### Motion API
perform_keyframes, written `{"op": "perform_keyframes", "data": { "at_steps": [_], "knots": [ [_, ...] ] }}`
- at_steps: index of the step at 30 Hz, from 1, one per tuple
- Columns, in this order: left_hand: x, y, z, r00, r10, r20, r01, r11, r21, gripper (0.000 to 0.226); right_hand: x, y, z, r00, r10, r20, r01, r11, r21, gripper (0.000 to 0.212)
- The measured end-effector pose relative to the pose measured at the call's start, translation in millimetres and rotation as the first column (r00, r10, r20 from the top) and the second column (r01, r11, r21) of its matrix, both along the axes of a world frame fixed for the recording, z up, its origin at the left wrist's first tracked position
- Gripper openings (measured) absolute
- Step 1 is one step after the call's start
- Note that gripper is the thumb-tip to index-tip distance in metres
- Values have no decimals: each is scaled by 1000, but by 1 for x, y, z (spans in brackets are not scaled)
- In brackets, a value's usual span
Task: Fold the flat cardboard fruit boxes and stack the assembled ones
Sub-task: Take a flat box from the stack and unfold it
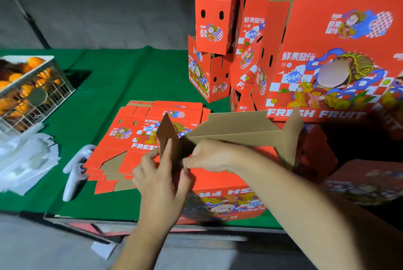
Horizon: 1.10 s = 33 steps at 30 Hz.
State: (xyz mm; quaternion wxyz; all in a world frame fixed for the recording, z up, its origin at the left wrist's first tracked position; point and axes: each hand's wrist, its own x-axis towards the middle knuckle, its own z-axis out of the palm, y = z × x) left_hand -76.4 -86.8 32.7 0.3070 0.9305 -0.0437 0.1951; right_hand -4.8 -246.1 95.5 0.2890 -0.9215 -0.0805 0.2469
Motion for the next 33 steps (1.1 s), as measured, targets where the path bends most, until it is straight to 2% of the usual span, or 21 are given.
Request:
{"op": "perform_keyframes", "data": {
  "at_steps": [2, 4, 5, 9, 11, 13, 15, 17, 18, 19, 20, 21, 22, 23, 24, 27, 28, 31, 33],
  "knots": [
    [2, 0, 1, 1000, 11, -19, -12, 999, -38, 76, -3, -2, 5, 991, -3, 136, 11, 998, -59, 60],
    [2, 1, 2, 999, 10, -52, -14, 997, -73, 77, -6, -4, 6, 950, -1, 312, 59, 983, -176, 65],
    [2, 2, 1, 998, 3, -64, -9, 996, -89, 76, -9, -4, 6, 929, -13, 370, 88, 979, -186, 65],
    [4, 5, 3, 992, -3, -126, -13, 992, -124, 77, -13, -3, 5, 916, 5, 401, 56, 989, -139, 56],
    [7, 8, 4, 985, -16, -174, -21, 978, -209, 84, -14, -6, 4, 912, 26, 410, 24, 993, -117, 53],
    [7, 7, 7, 978, -23, -207, -53, 933, -355, 78, -19, -7, 2, 900, 66, 430, 21, 981, -194, 52],
    [6, 5, 7, 986, 9, -166, -58, 954, -293, 66, -29, -7, -3, 863, 89, 497, 70, 954, -293, 46],
    [6, 4, 8, 991, 51, -123, -71, 985, -160, 64, -48, -10, -10, 733, 27, 680, 213, 940, -267, 41],
    [7, 3, 10, 988, 68, -137, -84, 990, -115, 66, -59, -15, -14, 625, -67, 777, 315, 933, -173, 49],
    [9, 2, 12, 984, 84, -155, -96, 993, -71, 68, -70, -26, -19, 516, -225, 826, 418, 909, -14, 60],
    [10, 0, 14, 982, 96, -163, -101, 995, -22, 70, -80, -41, -25, 424, -403, 811, 505, 849, 157, 67],
    [10, -1, 16, 981, 104, -163, -101, 995, 23, 71, -88, -57, -30, 392, -555, 734, 593, 762, 259, 70],
    [10, -3, 16, 984, 99, -149, -93, 995, 44, 72, -95, -70, -35, 409, -643, 648, 673, 692, 262, 71],
    [9, -4, 17, 989, 77, -126, -72, 997, 40, 72, -100, -82, -40, 445, -649, 617, 700, 682, 212, 71],
    [8, -5, 16, 994, 41, -98, -39, 999, 24, 71, -102, -91, -45, 467, -600, 649, 664, 723, 191, 67],
    [11, -3, 12, 995, -100, -8, 100, 995, -9, 67, -105, -99, -57, 440, -462, 770, 500, 838, 217, 68],
    [13, -2, 10, 989, -147, 5, 147, 989, -23, 66, -106, -99, -59, 425, -448, 787, 486, 846, 219, 62],
    [13, -1, 5, 969, -242, 55, 244, 970, -17, 72, -107, -104, -64, 429, -385, 817, 514, 848, 129, 20],
    [12, -1, 2, 954, -282, 103, 280, 960, 31, 73, -101, -113, -58, 459, -366, 809, 493, 863, 111, 15]
  ]
}}
